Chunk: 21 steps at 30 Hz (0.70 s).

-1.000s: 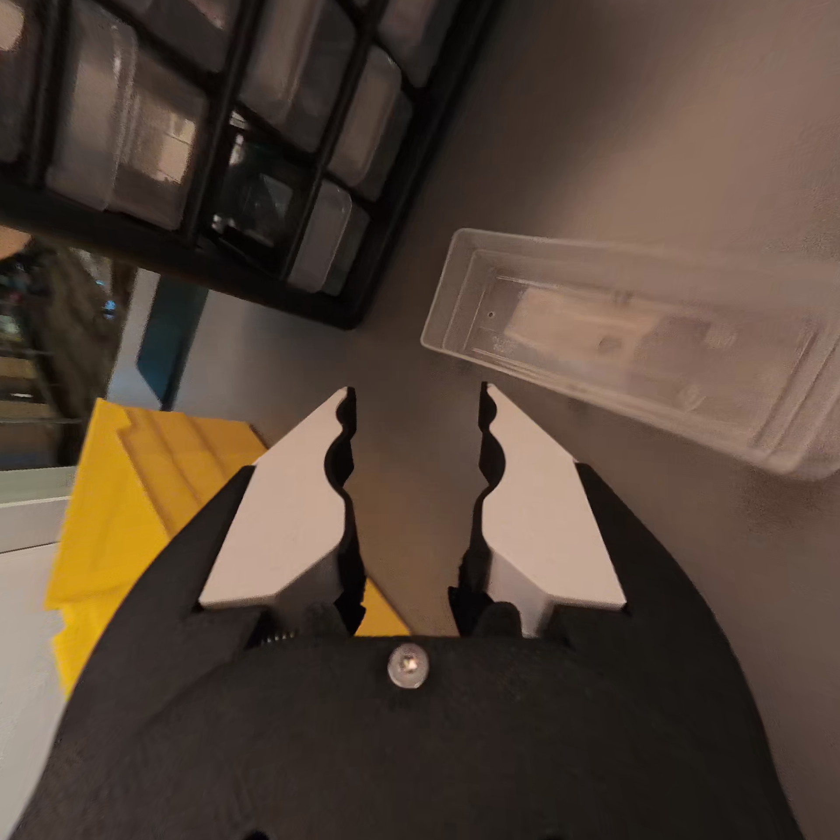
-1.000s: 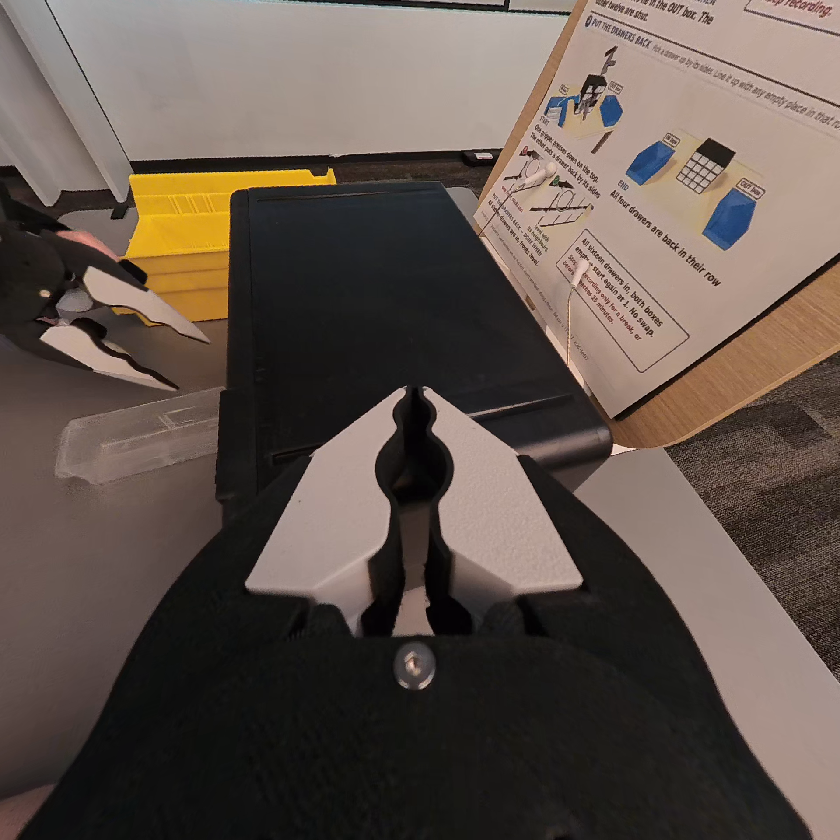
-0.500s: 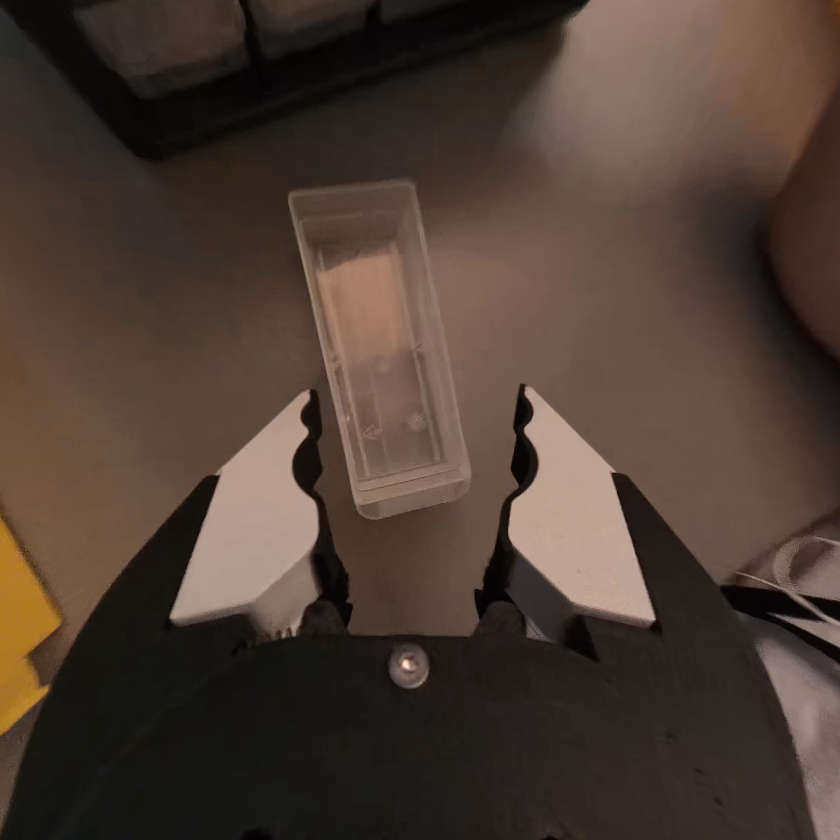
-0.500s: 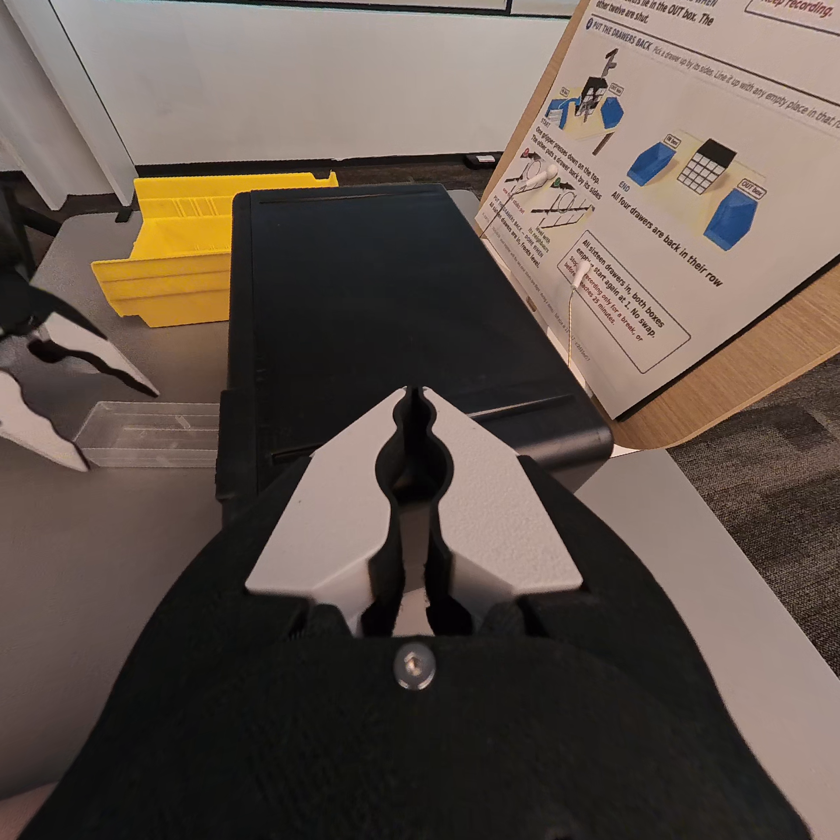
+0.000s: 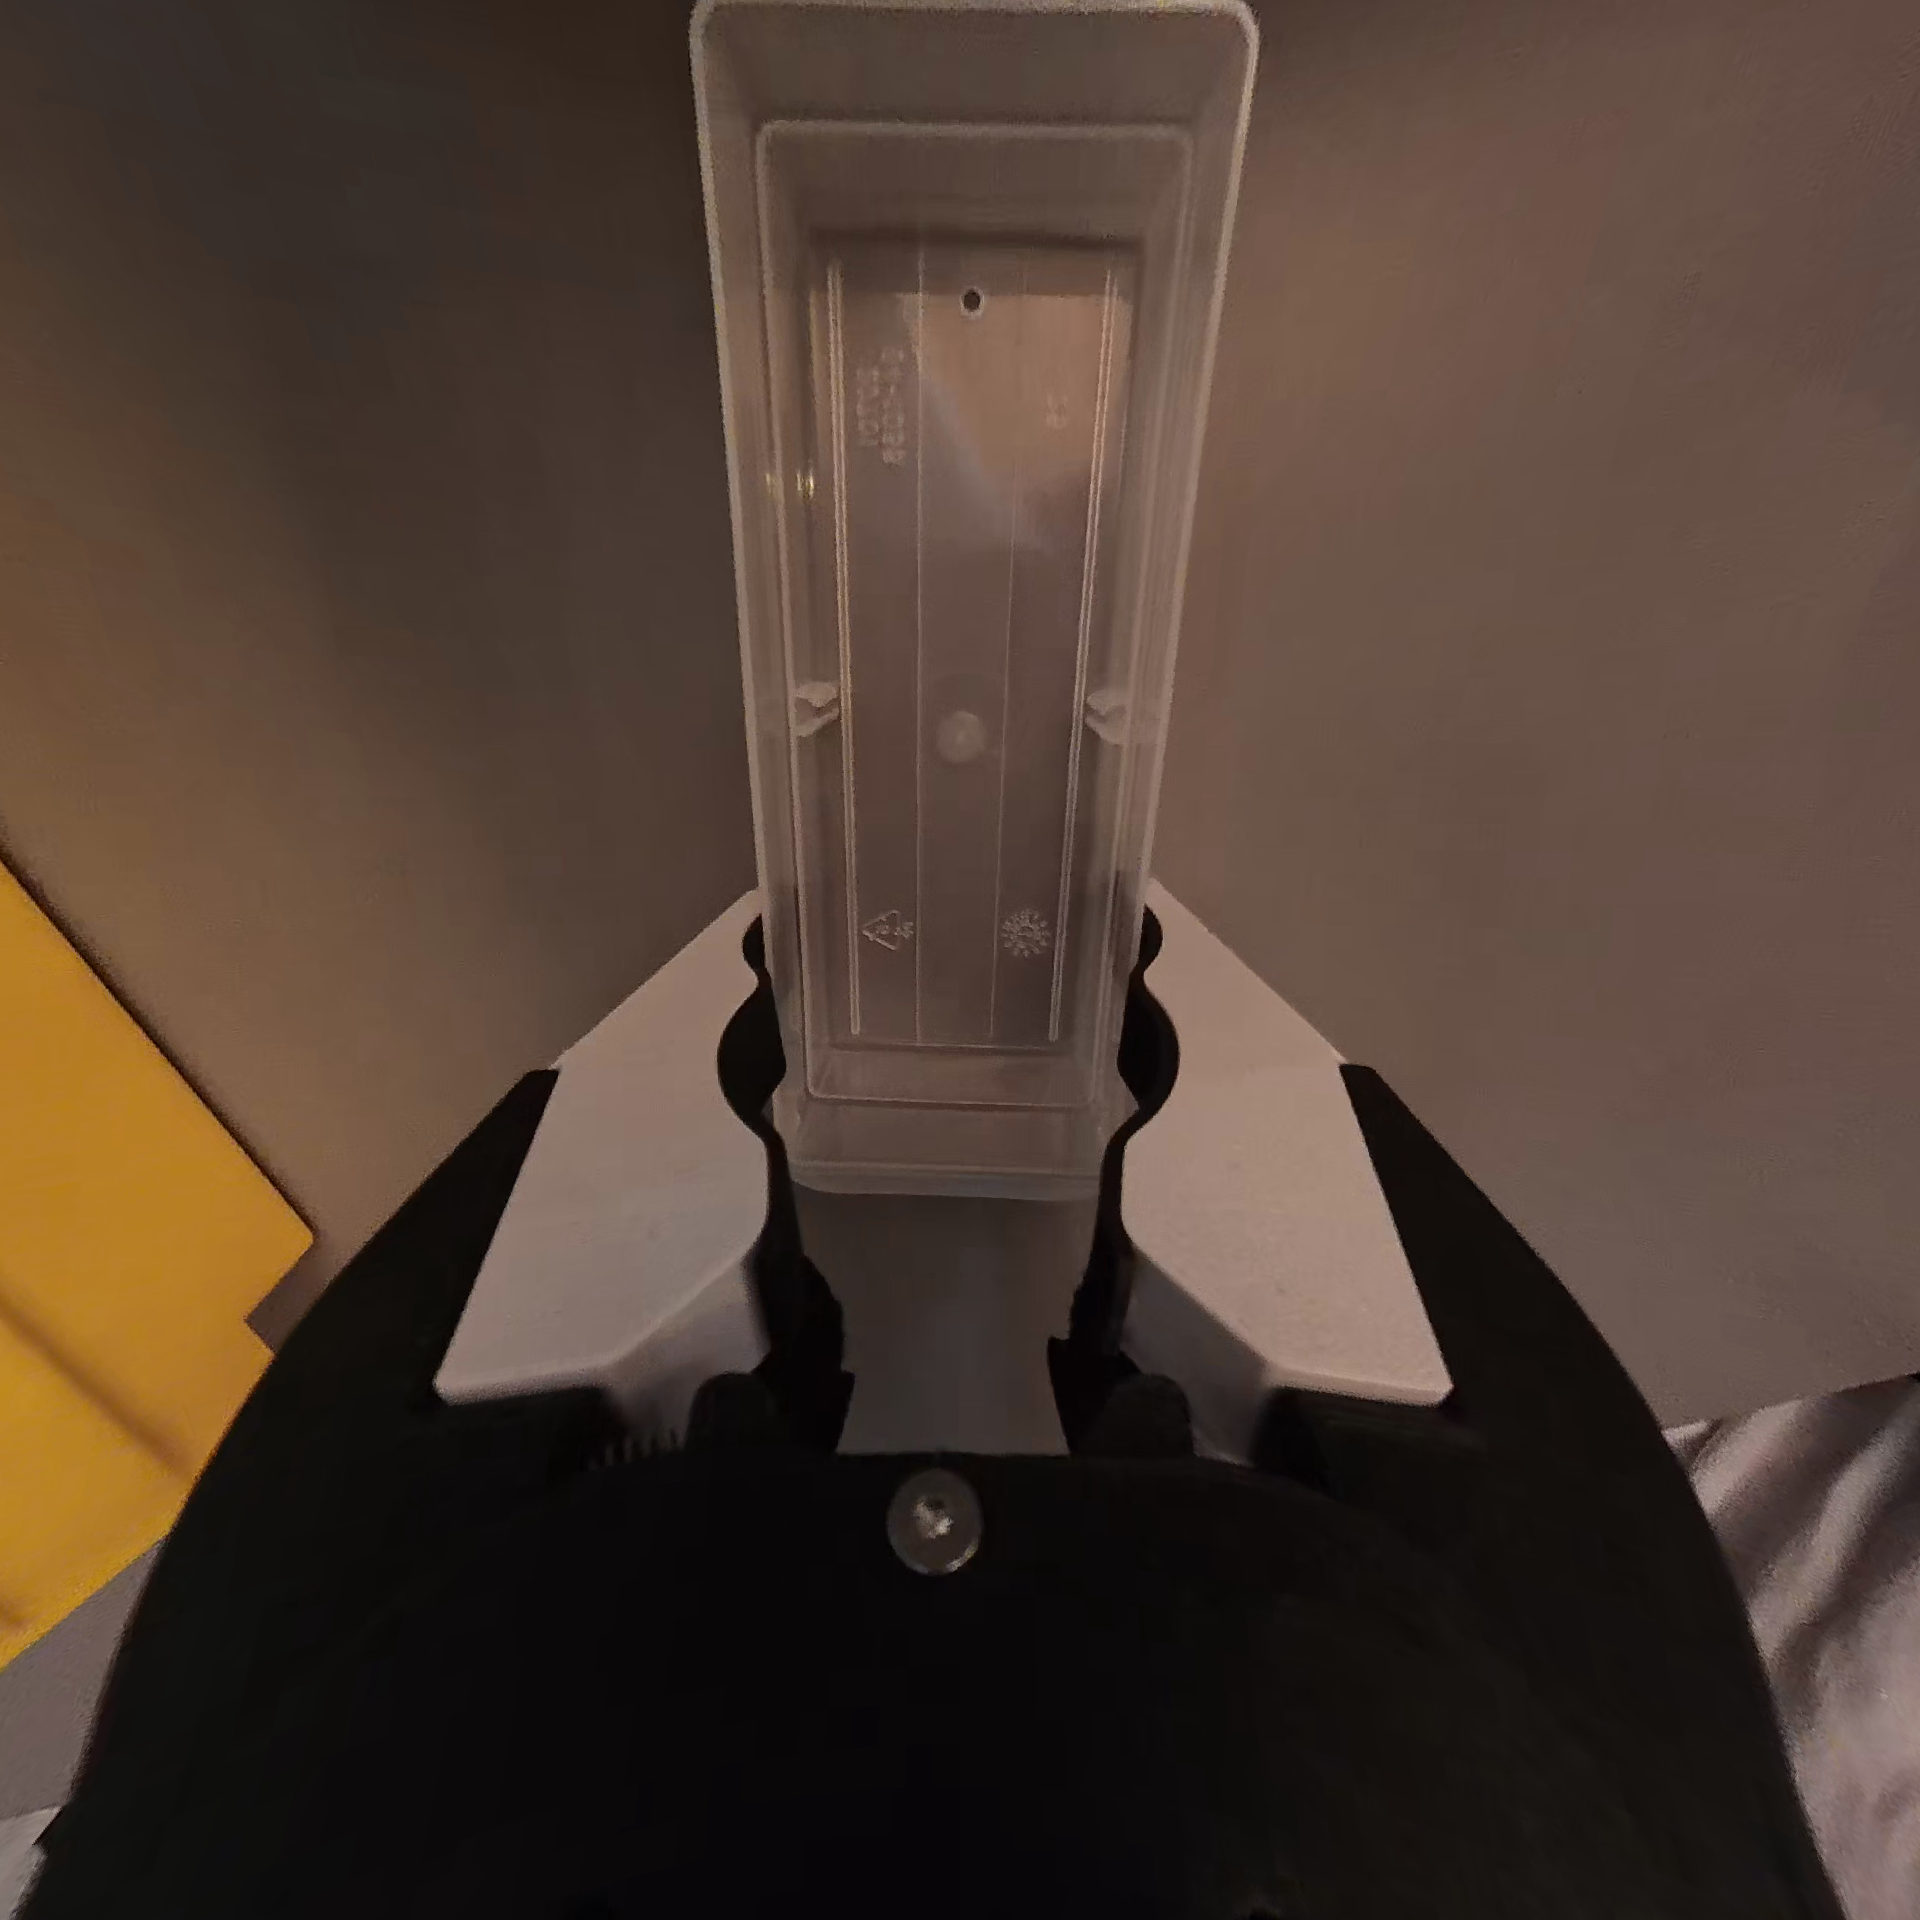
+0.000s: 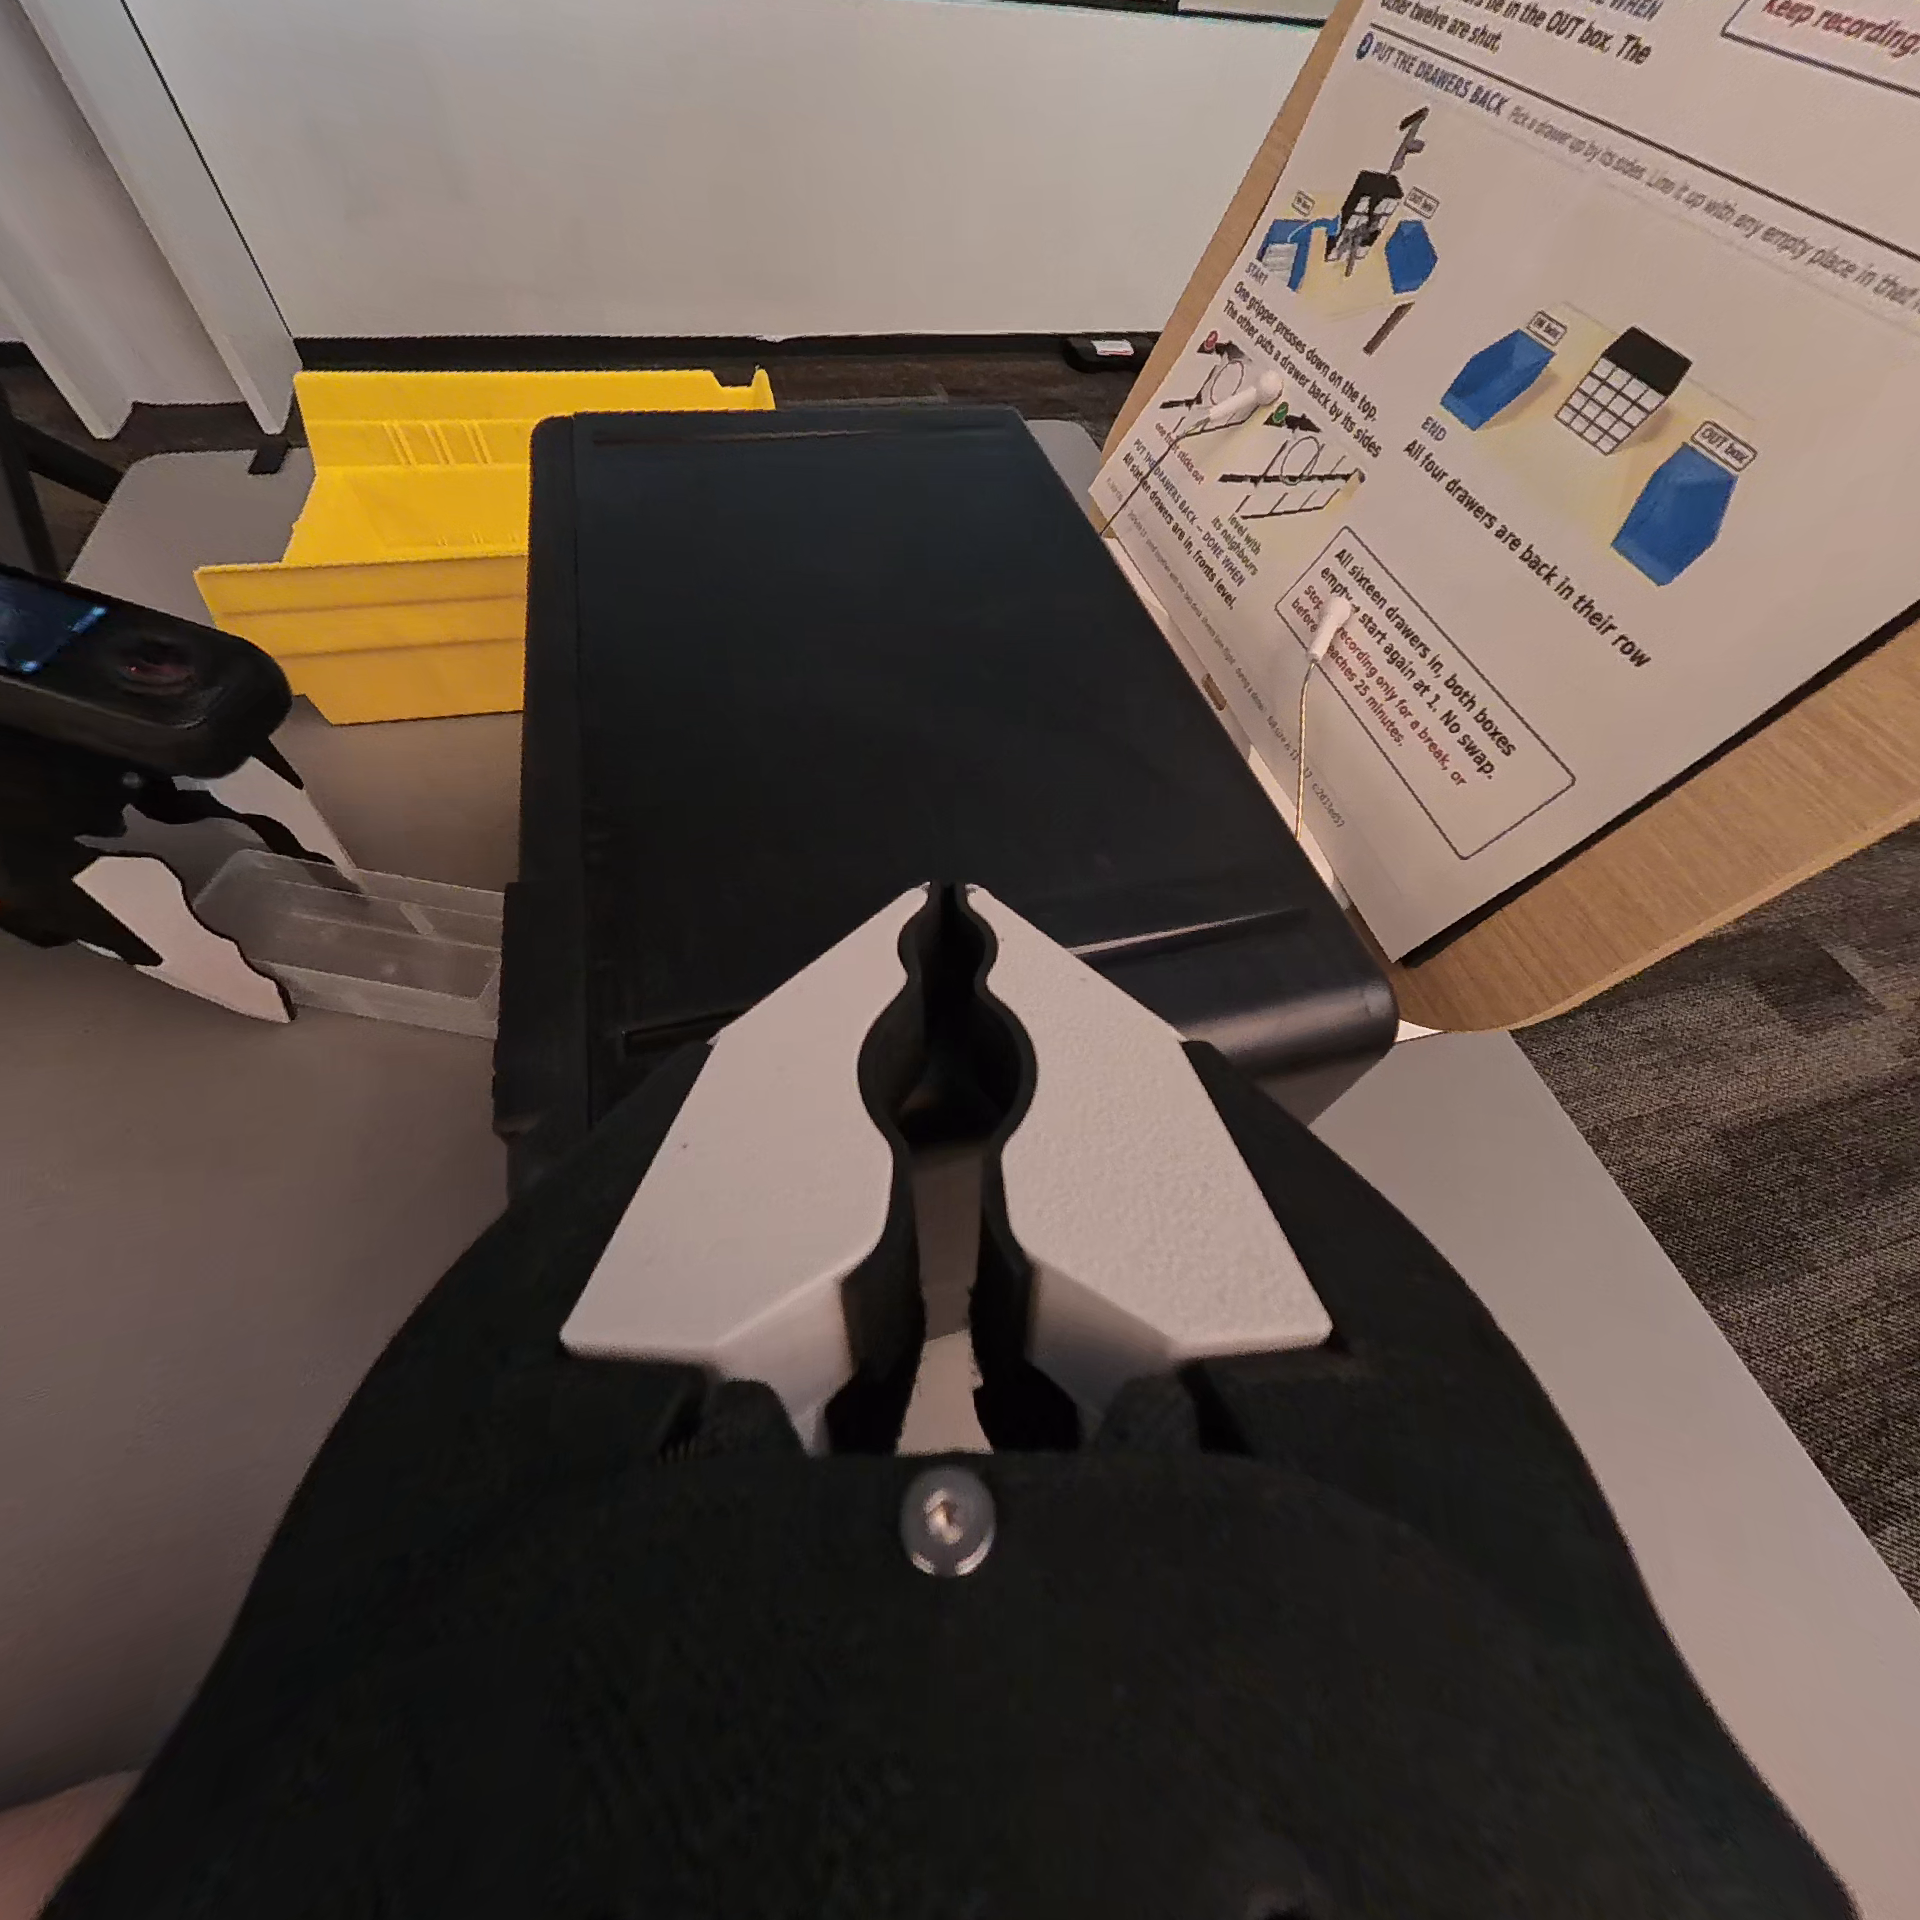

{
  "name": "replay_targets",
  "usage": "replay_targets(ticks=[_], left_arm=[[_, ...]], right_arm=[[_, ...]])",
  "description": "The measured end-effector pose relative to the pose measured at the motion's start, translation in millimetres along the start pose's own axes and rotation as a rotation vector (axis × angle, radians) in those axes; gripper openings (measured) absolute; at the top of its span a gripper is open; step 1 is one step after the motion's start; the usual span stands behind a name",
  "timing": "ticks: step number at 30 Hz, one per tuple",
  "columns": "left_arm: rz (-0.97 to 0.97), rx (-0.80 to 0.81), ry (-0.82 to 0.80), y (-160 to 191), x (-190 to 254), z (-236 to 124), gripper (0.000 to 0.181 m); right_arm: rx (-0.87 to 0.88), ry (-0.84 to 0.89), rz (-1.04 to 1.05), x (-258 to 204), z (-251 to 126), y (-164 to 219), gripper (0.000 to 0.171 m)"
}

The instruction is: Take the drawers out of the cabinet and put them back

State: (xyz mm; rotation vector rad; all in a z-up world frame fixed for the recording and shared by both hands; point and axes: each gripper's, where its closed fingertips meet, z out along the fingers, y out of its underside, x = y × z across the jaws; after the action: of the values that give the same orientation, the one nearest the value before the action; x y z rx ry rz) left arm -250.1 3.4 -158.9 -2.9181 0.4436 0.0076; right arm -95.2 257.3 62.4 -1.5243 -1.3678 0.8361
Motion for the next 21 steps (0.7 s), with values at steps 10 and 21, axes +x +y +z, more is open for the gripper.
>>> replay_targets(ticks=[10, 21], left_arm=[[0.01, -0.043, -0.065, -1.8, -8.3, -11.7, 0.06], [-0.03, 0.102, -0.116, -44.8, -12.2, -47.7, 0.06]], right_arm=[[0.017, -0.014, 0.006, -0.2, -0.2, -0.1, 0.0], [0.06, -0.061, 0.031, -0.3, -0.6, 0.0, 0.0]])
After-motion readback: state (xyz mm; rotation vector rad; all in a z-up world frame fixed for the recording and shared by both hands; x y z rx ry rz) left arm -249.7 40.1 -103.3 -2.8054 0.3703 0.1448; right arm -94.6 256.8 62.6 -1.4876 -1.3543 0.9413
